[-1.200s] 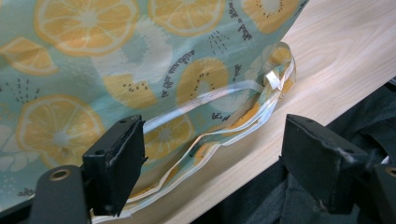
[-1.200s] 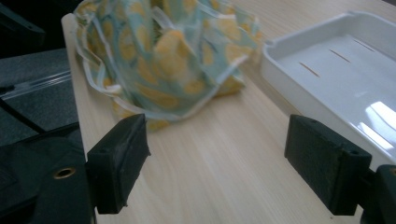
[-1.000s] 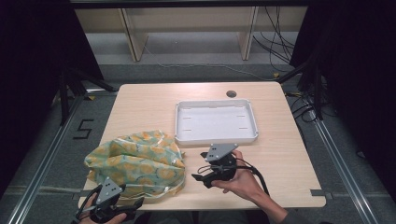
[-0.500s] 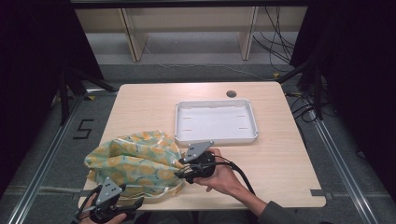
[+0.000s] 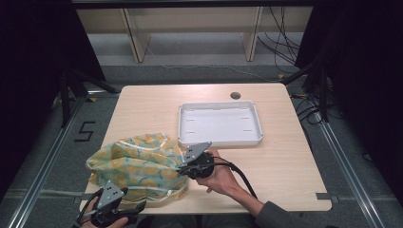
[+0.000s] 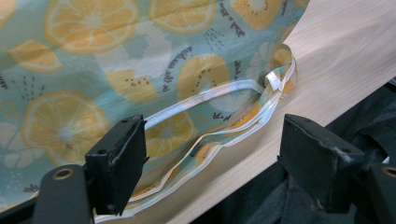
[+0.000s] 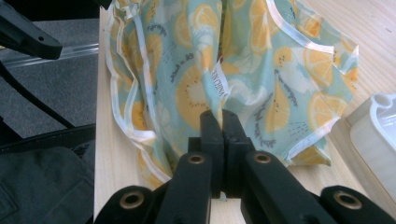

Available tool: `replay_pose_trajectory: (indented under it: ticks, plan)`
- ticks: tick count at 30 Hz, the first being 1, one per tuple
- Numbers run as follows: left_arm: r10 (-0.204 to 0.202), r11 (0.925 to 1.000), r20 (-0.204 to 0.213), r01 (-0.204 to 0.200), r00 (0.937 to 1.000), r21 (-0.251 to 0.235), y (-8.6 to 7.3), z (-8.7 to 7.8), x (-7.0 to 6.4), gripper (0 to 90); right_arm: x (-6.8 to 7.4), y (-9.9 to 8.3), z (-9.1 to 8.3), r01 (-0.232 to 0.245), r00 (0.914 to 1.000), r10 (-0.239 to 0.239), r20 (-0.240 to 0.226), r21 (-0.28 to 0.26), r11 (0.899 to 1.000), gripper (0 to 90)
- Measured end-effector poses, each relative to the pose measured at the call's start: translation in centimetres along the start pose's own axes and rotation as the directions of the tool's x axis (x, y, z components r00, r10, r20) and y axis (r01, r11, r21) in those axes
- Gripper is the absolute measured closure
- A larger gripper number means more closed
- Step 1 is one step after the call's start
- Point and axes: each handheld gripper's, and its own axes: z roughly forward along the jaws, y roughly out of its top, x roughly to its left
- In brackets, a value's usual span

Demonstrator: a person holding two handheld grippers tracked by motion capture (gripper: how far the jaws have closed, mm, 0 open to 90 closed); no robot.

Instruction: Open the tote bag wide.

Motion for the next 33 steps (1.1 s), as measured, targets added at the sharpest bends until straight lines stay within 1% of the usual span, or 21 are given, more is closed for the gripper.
replay_pose_trajectory:
  ticks: [1,2,3,5,6,7,10,12,14,15,16,17,19,20,21,24,25,27,30,31,33]
  plan:
    - [0.0,1.0,0.0,0.0,1.0,0.0,0.0,0.0,0.0,22.4,-0.1,0.0,0.0,0.039,0.9992,-0.039,0.011,-0.008,0.999,90.0]
    - [-0.002,1.0,0.002,0.002,1.0,-0.004,0.0,0.0,0.0,22.4,-0.1,0.0,0.0,0.039,0.9992,-0.039,0.011,-0.008,0.999,90.0]
    - [-0.021,0.9996,0.002,0.021,0.9998,-0.02,0.0,0.1,-0.1,22.4,0.2,0.0,-0.2,-0.007,1.0,0.007,0.007,0.004,1.0,90.0]
    - [-0.017,0.9997,-0.004,0.016,0.9999,-0.018,0.0,0.0,-0.1,22.4,0.3,-0.2,-0.8,-0.026,0.9996,0.026,0.007,0.009,1.0,90.0]
    - [0.008,1.0,-0.007,-0.008,0.9999,0.004,0.0,-0.2,0.0,22.4,0.1,-0.3,-1.1,-0.001,0.9998,0.001,0.019,0.007,1.0,90.0]
    - [0.007,1.0,0.0,-0.007,1.0,-0.003,0.0,-0.2,0.0,22.4,0.0,-0.4,-1.4,0.003,0.9999,-0.004,0.014,0.009,1.0,90.0]
    - [-0.025,0.9992,0.006,0.025,0.9997,-0.032,0.0,-0.1,-0.2,22.5,-0.3,-1.0,-2.4,-0.017,0.9996,0.017,0.022,0.015,1.0,90.0]
    - [-0.004,0.9999,0.015,0.004,0.9999,-0.017,0.1,-0.2,-0.1,23.2,-0.5,-1.4,-3.1,-0.023,0.9994,0.022,0.028,0.022,1.0,90.0]
    - [-0.014,0.9995,0.011,0.015,0.9998,-0.028,0.1,-0.1,-0.3,23.7,-0.8,-2.0,-3.9,-0.027,0.999,0.026,0.035,0.02,0.999,90.0]
    - [-0.035,0.9984,0.012,0.035,0.9993,-0.045,0.1,0.0,-0.5,23.8,-0.9,-2.3,-4.3,-0.029,0.999,0.029,0.035,0.017,0.999,90.0]
    - [-0.007,0.9997,0.022,0.007,0.9997,-0.024,0.1,-0.2,-0.3,23.8,-1.1,-2.6,-4.7,-0.037,0.9986,0.036,0.039,0.013,0.999,90.0]
    - [-0.017,0.9994,0.02,0.017,0.9997,-0.029,0.1,-0.1,-0.4,23.8,-1.2,-3.0,-5.2,-0.04,0.9984,0.04,0.041,0.018,0.999,90.0]
    - [-0.004,0.9998,0.03,0.004,0.9996,-0.019,0.1,-0.2,-0.4,23.8,-1.5,-3.7,-6.0,-0.035,0.9984,0.035,0.044,0.018,0.999,90.0]
    - [-0.014,0.9993,0.032,0.015,0.9994,-0.033,0.1,0.0,-0.5,23.8,-1.7,-4.1,-6.4,-0.039,0.9984,0.038,0.043,0.013,0.999,90.0]
    - [0.016,0.9996,0.037,-0.015,0.9992,-0.025,0.1,-0.1,-0.3,23.9,-1.9,-4.6,-6.8,-0.043,0.9981,0.042,0.045,0.009,0.999,90.0]
    - [0.012,0.9995,0.041,-0.011,0.9991,-0.028,0.1,-0.1,-0.3,24.1,-2.4,-5.7,-8.1,-0.072,0.9957,0.072,0.059,0.008,0.997,90.0]
    - [-0.005,0.9991,0.041,0.006,0.9992,-0.041,0.1,0.0,-0.4,24.2,-2.4,-6.1,-8.5,-0.085,0.9944,0.085,0.063,0.004,0.996,90.0]
    - [0.013,0.9996,0.041,-0.012,0.9991,-0.025,0.1,-0.1,-0.3,24.7,-2.5,-6.8,-9.4,-0.092,0.9936,0.092,0.066,0.008,0.996,90.0]
    - [0.007,0.9999,0.041,-0.007,0.9991,-0.008,0.2,-0.1,-0.5,24.8,-2.5,-7.9,-10.8,-0.104,0.9908,0.103,0.088,0.007,0.995,90.0]
    - [0.002,1.0,0.042,-0.001,0.9991,-0.007,0.2,-0.1,-0.5,24.8,-2.5,-8.2,-11.3,-0.114,0.9889,0.113,0.097,0.013,0.993,90.0]
    - [0.023,0.9996,0.045,-0.022,0.9987,-0.018,0.1,0.0,-0.5,24.8,-2.5,-9.0,-12.1,-0.121,0.9865,0.12,0.111,0.001,0.993,90.0]
